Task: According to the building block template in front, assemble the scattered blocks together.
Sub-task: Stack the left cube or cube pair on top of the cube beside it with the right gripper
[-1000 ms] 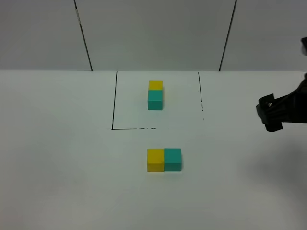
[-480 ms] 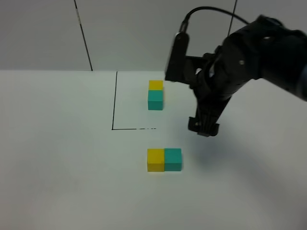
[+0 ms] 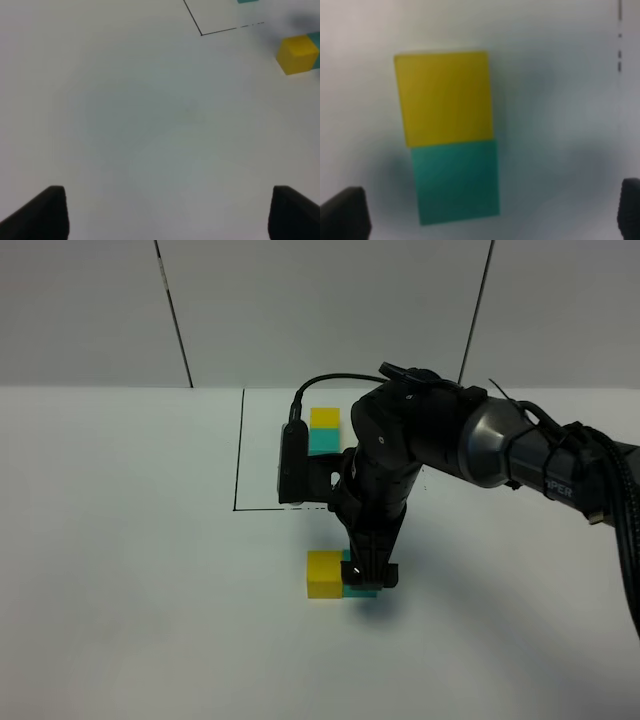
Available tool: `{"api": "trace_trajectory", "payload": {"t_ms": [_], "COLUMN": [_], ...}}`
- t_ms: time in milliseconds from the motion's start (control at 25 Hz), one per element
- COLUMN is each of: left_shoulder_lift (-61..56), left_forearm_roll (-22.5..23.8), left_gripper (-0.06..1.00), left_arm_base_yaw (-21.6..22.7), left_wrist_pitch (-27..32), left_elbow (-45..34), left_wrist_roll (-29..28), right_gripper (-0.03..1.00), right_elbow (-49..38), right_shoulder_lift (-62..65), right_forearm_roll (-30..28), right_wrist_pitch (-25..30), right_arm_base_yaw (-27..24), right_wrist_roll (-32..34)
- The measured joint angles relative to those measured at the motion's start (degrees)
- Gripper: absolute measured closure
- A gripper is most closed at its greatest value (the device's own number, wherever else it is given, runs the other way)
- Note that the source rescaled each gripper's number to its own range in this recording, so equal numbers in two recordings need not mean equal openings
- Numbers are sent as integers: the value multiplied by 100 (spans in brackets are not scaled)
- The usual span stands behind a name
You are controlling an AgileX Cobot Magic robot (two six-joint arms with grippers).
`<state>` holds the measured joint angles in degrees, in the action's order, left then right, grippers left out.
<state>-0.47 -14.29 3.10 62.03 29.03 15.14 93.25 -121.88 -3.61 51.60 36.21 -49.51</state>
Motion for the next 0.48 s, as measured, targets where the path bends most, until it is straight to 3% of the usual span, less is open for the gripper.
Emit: {"api": "trace_trajectory", "payload": {"t_ms": [480], "left_shoulder_lift": [0], "left_forearm_roll": [0], "left_gripper": [15], "left_arm_base_yaw": [0], "left_wrist_pitch": [0], "left_elbow": [0], "left_wrist_roll": [0], "right_gripper": [-3], "right_elbow": [31], "right_shoulder_lift": [-187], "right_forearm_roll": [150], "right_wrist_pitch": [85], "right_arm_base_yaw": [227], "right_wrist_roll": [-440]}}
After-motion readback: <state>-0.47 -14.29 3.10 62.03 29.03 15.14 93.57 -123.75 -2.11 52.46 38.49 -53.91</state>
